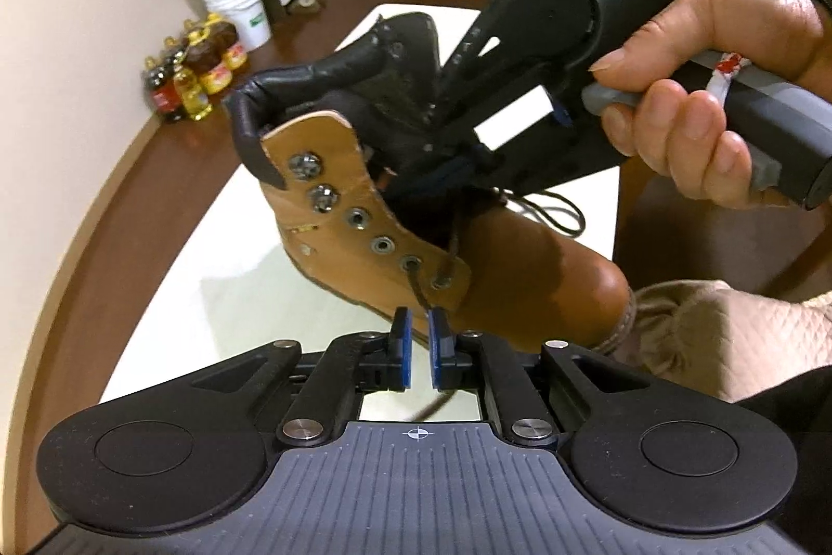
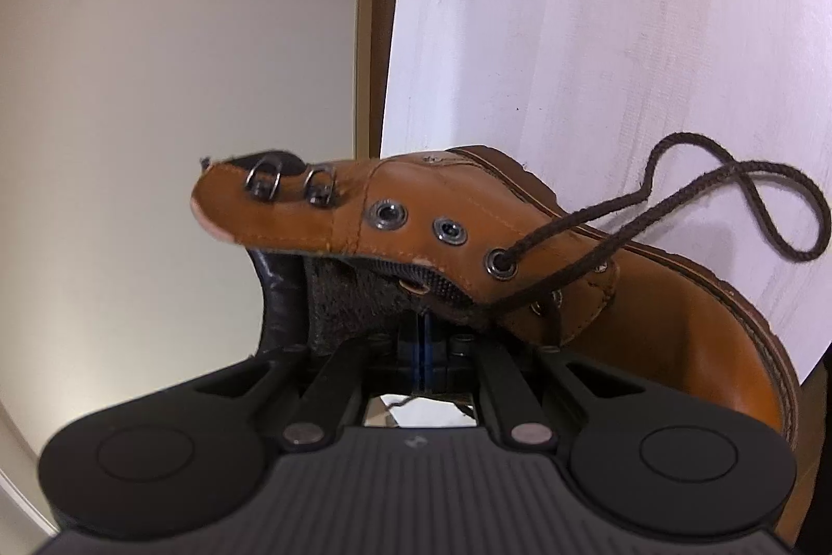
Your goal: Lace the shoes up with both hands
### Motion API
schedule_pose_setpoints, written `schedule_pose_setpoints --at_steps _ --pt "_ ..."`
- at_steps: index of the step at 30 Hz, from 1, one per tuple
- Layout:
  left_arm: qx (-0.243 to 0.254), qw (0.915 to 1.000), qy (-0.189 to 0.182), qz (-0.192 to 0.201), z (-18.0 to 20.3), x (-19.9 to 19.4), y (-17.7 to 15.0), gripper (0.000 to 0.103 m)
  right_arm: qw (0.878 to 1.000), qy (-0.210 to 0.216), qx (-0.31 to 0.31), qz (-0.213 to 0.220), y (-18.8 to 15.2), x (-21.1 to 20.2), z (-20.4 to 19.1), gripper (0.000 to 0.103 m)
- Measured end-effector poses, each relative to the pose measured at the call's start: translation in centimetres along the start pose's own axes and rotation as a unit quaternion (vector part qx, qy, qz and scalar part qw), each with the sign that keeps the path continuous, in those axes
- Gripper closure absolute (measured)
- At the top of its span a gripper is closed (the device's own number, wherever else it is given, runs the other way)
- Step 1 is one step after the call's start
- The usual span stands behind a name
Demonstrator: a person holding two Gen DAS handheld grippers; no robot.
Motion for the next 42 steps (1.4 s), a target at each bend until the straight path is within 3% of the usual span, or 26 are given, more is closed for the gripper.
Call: schedule_pose_setpoints --at_steps 23,28,36,42 --pt "0.003 1.0 -0.003 -0.008 0.7 0.4 -0.3 0.095 0.996 0.004 0.083 -0.019 -0.4 1.7 0.5 0.1" --pt "0.004 0.9999 0.001 -0.01 0.6 0.8 -0.3 0.095 0.997 -0.008 0.07 -0.026 -0.2 1.8 0.3 0.1" --pt "0.005 0.9999 -0.001 -0.015 0.6 0.8 -0.5 0.095 0.991 0.012 0.133 -0.028 -0.1 1.2 1.3 0.1" --pt "0.008 0.9998 -0.001 -0.019 0.7 1.0 -0.4 0.095 0.992 -0.005 0.116 -0.038 -0.4 1.4 1.3 0.1"
Point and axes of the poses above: each gripper's, at about its wrist camera, not at the fingertips, and x roughly the way its jaws point, z to its right, y to its top, the point moved 2 cm from there along x, roughly the way its jaws point, and after that the axes turned 9 degrees about z, right-handed, at the moved point
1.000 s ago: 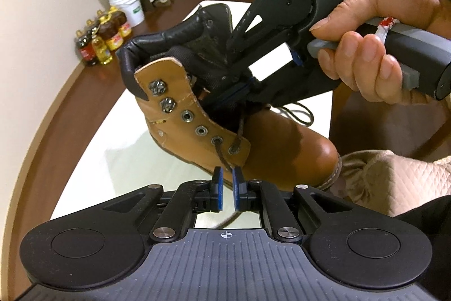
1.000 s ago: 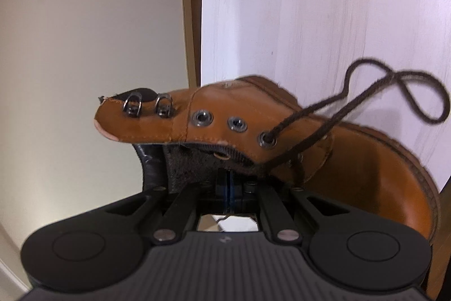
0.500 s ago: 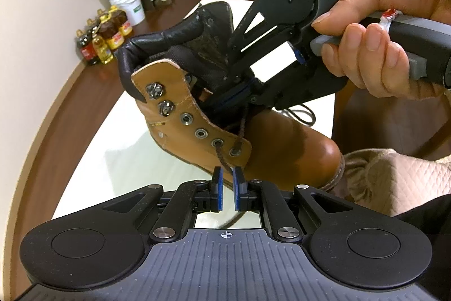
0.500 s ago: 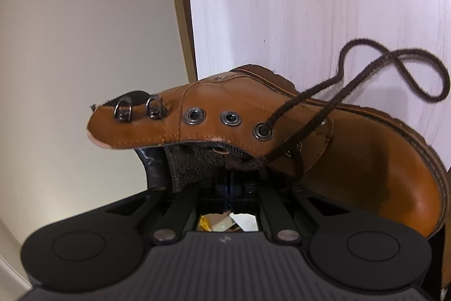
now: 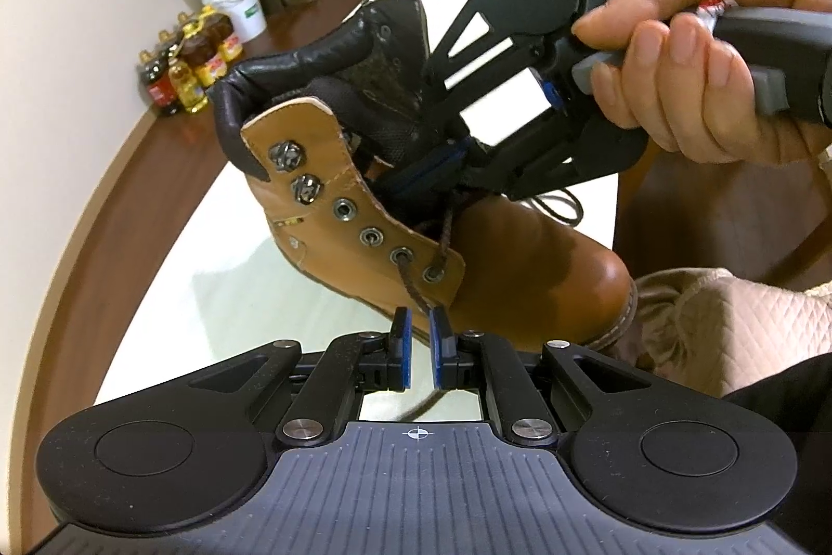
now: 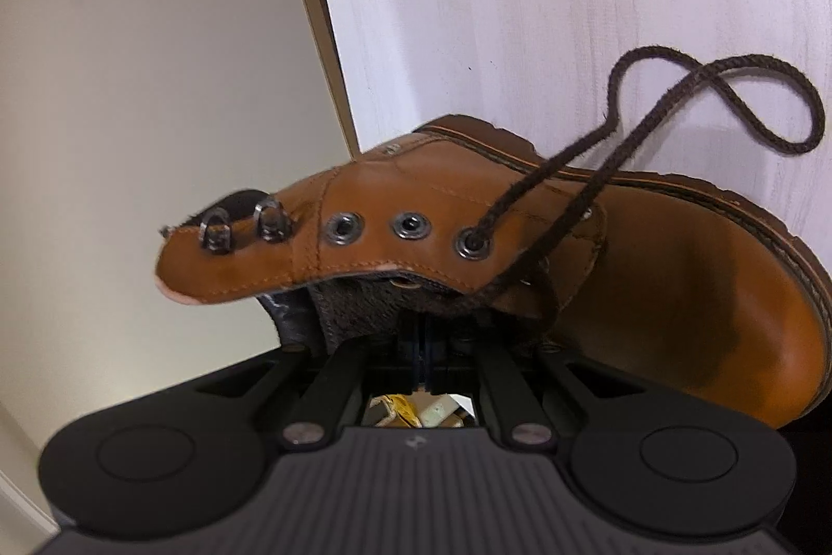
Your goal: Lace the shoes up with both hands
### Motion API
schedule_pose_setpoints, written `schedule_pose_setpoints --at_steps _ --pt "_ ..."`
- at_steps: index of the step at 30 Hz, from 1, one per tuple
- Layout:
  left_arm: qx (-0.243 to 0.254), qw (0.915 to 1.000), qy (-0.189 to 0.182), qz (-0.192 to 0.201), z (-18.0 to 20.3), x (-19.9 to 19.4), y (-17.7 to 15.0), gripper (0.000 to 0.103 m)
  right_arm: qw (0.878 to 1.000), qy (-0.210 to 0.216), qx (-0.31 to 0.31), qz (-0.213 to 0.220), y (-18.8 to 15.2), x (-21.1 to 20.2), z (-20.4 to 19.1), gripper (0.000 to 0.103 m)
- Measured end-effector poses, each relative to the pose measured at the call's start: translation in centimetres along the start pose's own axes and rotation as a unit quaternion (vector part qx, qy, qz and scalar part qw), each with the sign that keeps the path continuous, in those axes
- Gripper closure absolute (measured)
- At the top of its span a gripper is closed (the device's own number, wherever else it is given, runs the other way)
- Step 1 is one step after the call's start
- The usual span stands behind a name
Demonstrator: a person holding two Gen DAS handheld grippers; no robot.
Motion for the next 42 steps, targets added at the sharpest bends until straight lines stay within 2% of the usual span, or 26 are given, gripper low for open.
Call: schedule_pose_setpoints --at_steps 3,10,21,23,25,27,29,32,34,37,40,42 --pt "0.002 1.0 0.008 0.001 -0.2 0.1 0.1 0.094 1.0 -0.01 -0.01 -0.005 -0.2 0.1 0.1 0.1" --pt "0.006 0.9989 0.045 0.011 -1.5 0.7 1.0 0.093 0.999 -0.005 -0.028 -0.019 -0.5 0.4 -0.5 0.1" --pt "0.048 0.9987 0.014 0.007 -1.9 2.7 2.1 0.092 0.999 -0.005 -0.029 -0.024 -0.7 0.7 -0.6 0.1" --pt "0.048 0.9988 0.0 0.005 -2.0 3.0 2.2 0.1 0.999 -0.004 -0.029 -0.023 -0.7 0.9 -0.6 0.1" --pt "0.05 0.9987 -0.013 0.006 -2.1 3.2 2.3 0.101 0.999 -0.002 -0.029 -0.021 -0.7 0.8 -0.6 0.1" --pt "0.061 0.998 -0.011 0.009 -2.0 2.9 2.2 0.101 0.999 0.0 -0.034 -0.019 -0.7 0.5 -0.6 0.1" --pt "0.066 0.9978 -0.012 0.007 -2.2 2.3 1.5 0.101 0.999 -0.001 -0.051 -0.016 -0.8 0.5 -0.9 0.093" --pt "0.072 0.9973 -0.011 -0.003 -3.1 1.0 -0.2 0.101 0.99 -0.017 -0.143 -0.001 -1.7 -1.0 -2.1 0.09" --pt "0.08 0.9966 -0.007 -0.022 -4.2 0.0 -2.0 0.101 0.971 -0.041 -0.233 0.024 -2.8 -2.8 -2.8 0.09" --pt "0.096 0.9928 0.007 -0.071 -7.0 -1.4 -5.8 0.101 0.948 -0.074 -0.304 0.062 -4.4 -5.0 -2.6 0.09" --pt "0.111 0.9867 0.024 -0.116 -9.6 -2.4 -9.2 0.101 0.939 -0.107 -0.309 0.104 -5.6 -6.6 -1.4 0.09" --pt "0.134 0.9778 0.048 -0.154 -11.8 -2.9 -11.8 0.101 0.938 -0.121 -0.297 0.132 -6.2 -7.2 -0.8 0.09"
Point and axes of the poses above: each gripper's, at about its wrist camera, not at the fingertips, and x roughly the way its jaws point, z to its right, y to its top, the point moved 2 cm from there along x, roughly the way its jaws point, and after that the axes turned 9 degrees about z, right-handed, at the moved point
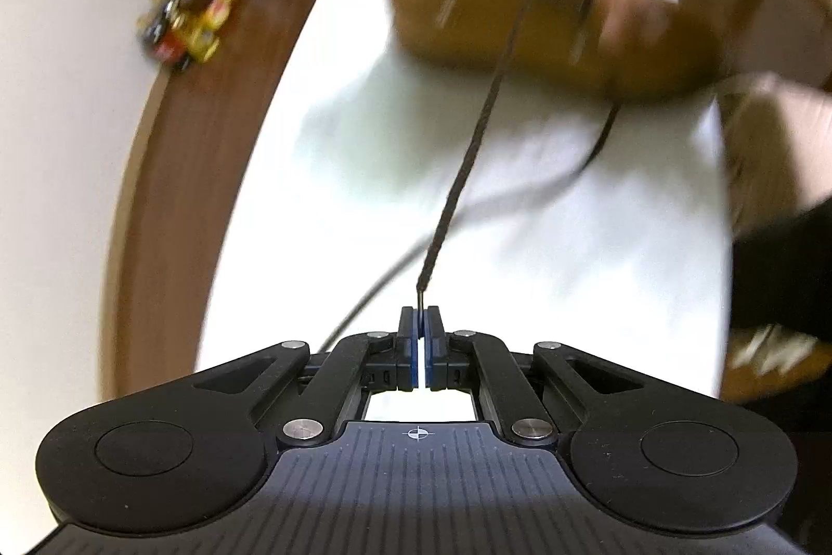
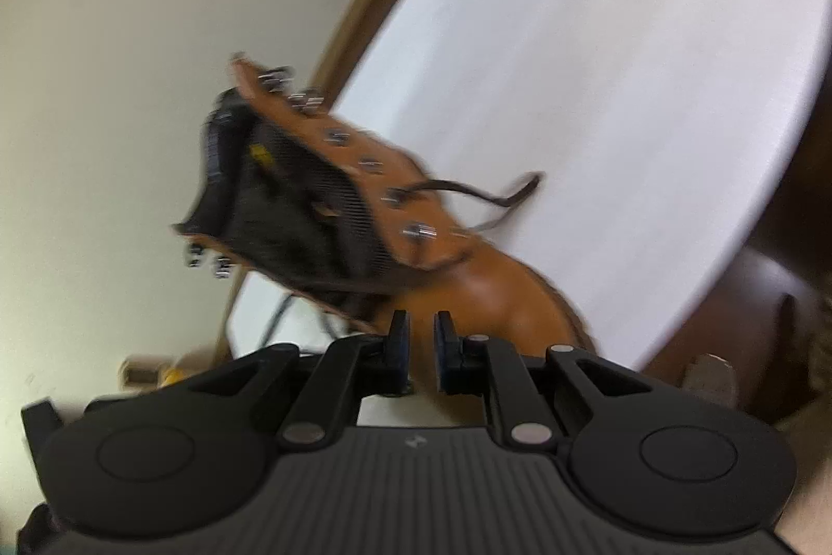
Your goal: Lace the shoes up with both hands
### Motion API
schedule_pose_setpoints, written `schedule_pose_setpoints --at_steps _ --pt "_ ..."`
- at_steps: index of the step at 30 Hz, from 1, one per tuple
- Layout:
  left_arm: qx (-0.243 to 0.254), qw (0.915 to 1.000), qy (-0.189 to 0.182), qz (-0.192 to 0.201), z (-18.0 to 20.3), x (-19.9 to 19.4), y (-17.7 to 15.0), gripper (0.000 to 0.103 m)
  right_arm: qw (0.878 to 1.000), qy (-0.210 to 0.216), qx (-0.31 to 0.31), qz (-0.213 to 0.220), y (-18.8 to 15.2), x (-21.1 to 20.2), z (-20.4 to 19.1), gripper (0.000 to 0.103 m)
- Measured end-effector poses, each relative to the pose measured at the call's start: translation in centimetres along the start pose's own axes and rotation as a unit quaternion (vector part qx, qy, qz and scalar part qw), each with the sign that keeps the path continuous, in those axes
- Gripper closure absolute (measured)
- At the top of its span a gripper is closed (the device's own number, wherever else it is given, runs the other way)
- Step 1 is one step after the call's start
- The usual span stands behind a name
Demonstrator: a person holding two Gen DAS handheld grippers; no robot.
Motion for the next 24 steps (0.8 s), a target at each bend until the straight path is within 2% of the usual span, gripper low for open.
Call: schedule_pose_setpoints --at_steps 3,6,13,16,19,22,24 --pt "0.018 0.9982 0.037 -0.042 -2.2 0.8 -3.4 0.101 0.999 -0.022 0.008 0.032 -0.9 -0.7 0.0 0.09" --pt "0.024 0.9948 0.059 -0.079 -4.1 1.6 -6.0 0.101 0.997 -0.038 -0.001 0.065 -1.6 -1.2 -0.7 0.09" --pt "0.048 0.9867 0.074 -0.137 -6.2 2.9 -9.1 0.101 0.994 -0.049 -0.006 0.098 -2.7 -0.2 -2.0 0.089" --pt "0.03 0.9898 0.05 -0.13 -6.4 3.0 -9.3 0.101 0.994 -0.037 0.01 0.099 -2.9 0.5 -1.8 0.083" --pt "0.048 0.9879 0.058 -0.135 -6.0 2.9 -9.5 0.101 0.994 -0.018 0.039 0.099 -2.8 1.5 -1.6 0.083" --pt "0.021 0.9893 0.055 -0.133 -6.6 2.5 -10.0 0.101 0.993 -0.023 0.021 0.116 -2.6 1.5 -2.0 0.083" --pt "0.018 0.9898 0.051 -0.132 -6.6 2.4 -10.0 0.101 0.994 -0.015 0.017 0.108 -2.3 1.9 -2.1 0.084"
Point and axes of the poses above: each gripper's, at about its wrist camera, not at the fingertips, and x roughly the way its jaws point, z to its right, y to its top, the point moved 2 cm from there along x, roughly the way its jaws point, and after that the axes turned 9 degrees about z, right-handed, at the moved point
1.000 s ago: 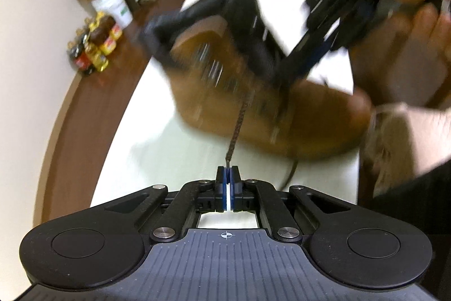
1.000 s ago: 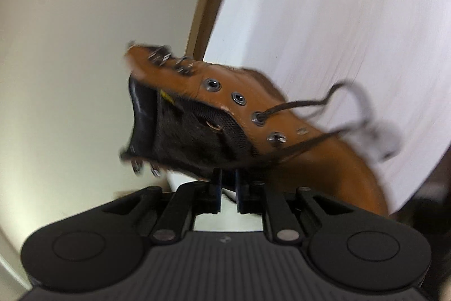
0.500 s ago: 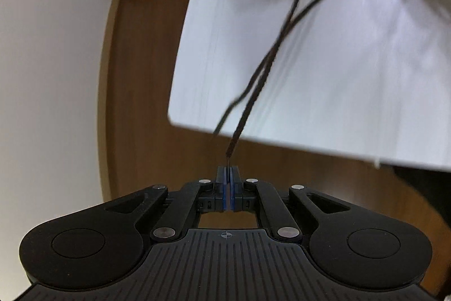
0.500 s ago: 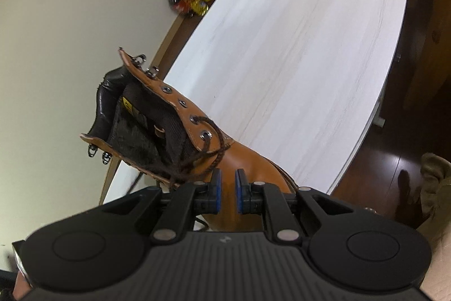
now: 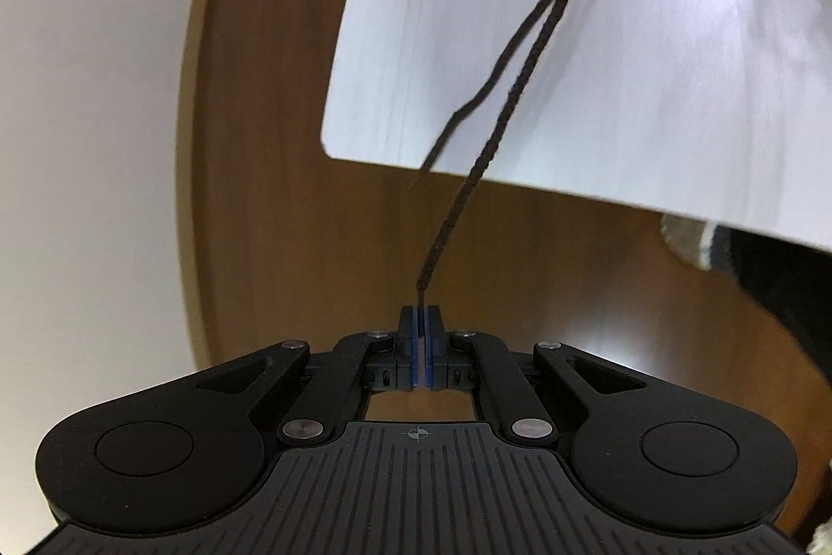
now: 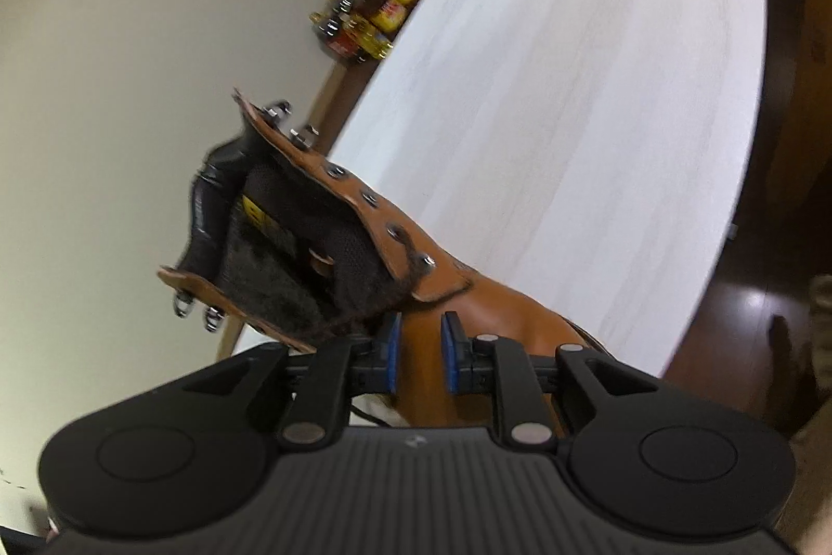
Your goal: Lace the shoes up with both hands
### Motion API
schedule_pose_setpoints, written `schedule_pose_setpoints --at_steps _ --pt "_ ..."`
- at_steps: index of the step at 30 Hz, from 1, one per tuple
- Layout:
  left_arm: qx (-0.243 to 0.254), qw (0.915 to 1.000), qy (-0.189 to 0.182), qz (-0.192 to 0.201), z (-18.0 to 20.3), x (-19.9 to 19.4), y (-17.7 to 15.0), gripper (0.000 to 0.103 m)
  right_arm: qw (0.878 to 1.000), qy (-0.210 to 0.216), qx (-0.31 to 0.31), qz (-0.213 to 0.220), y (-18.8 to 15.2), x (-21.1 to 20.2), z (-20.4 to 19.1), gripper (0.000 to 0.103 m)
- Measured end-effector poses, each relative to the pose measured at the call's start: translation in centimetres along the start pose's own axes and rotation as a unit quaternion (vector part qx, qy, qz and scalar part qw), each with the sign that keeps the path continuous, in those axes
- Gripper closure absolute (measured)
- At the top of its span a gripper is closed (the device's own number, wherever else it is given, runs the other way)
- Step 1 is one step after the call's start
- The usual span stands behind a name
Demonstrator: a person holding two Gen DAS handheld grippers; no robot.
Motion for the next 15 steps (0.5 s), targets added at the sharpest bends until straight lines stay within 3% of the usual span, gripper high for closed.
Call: schedule_pose_setpoints --at_steps 3,7,15 --pt "0.002 1.0 -0.003 -0.002 0.2 0.1 0.1 0.101 0.999 -0.009 -0.017 -0.032 0.1 1.0 -0.5 0.084" --pt "-0.006 1.0 0.005 -0.003 -0.2 0.8 0.1 0.101 0.997 0.047 -0.016 0.053 1.2 -1.1 -2.0 0.085" --pt "0.01 0.9993 0.033 -0.015 -0.8 1.9 -0.2 0.101 1.0 0.005 -0.022 0.019 0.0 -1.3 -1.5 0.084"
Point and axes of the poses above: each gripper's, at about its wrist camera, not at the fingertips, and x roughly the way its jaws point, z to its right, y to its top, the point moved 2 cm from there along x, roughly the way its jaws point, and after that the axes turned 9 degrees about z, right-handed, at the moved point
